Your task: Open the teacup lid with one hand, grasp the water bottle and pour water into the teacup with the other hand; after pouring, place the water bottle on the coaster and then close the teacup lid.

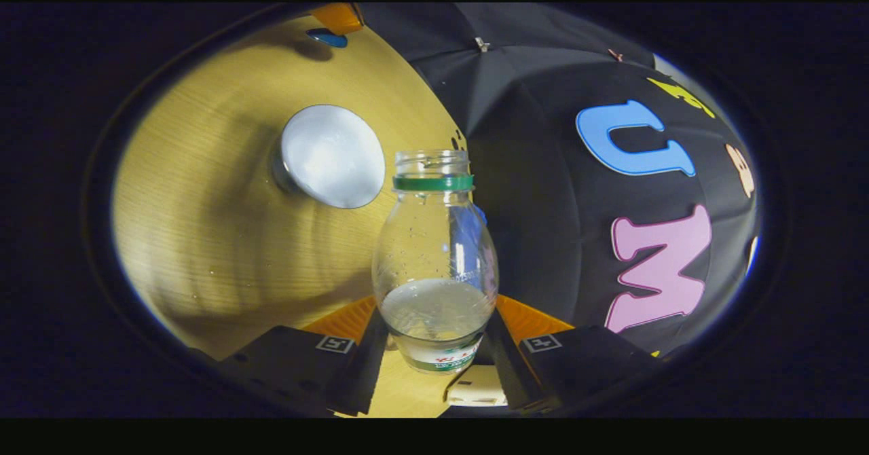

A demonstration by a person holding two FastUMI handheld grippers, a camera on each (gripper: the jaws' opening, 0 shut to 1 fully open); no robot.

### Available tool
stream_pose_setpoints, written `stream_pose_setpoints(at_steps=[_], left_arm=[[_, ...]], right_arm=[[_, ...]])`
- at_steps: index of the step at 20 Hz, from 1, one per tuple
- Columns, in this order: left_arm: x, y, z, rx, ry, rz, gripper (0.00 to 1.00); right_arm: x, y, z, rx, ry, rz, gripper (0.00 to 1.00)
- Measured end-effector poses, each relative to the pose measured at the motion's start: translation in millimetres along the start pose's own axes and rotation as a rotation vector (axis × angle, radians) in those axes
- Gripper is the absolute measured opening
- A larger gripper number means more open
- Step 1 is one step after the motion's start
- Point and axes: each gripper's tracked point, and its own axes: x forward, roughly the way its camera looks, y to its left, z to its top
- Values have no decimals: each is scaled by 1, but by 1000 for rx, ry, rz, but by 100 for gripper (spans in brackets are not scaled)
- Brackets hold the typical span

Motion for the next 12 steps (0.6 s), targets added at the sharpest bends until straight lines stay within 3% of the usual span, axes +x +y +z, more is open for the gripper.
stream_pose_setpoints(at_steps=[1, 2, 7, 12], left_arm=[[0, -1, -1, 1, 0, -1, 27], [0, -2, -1, 3, -1, -7, 27], [2, -6, -1, 16, 3, -26, 24], [2, -6, 2, 15, -4, -34, 27]], right_arm=[[0, 0, 2, -17, -7, 5, 78], [0, 2, 2, -35, -12, 9, 74], [4, 3, 5, -100, -14, 25, 74], [6, 2, 8, -158, -22, 30, 74]])
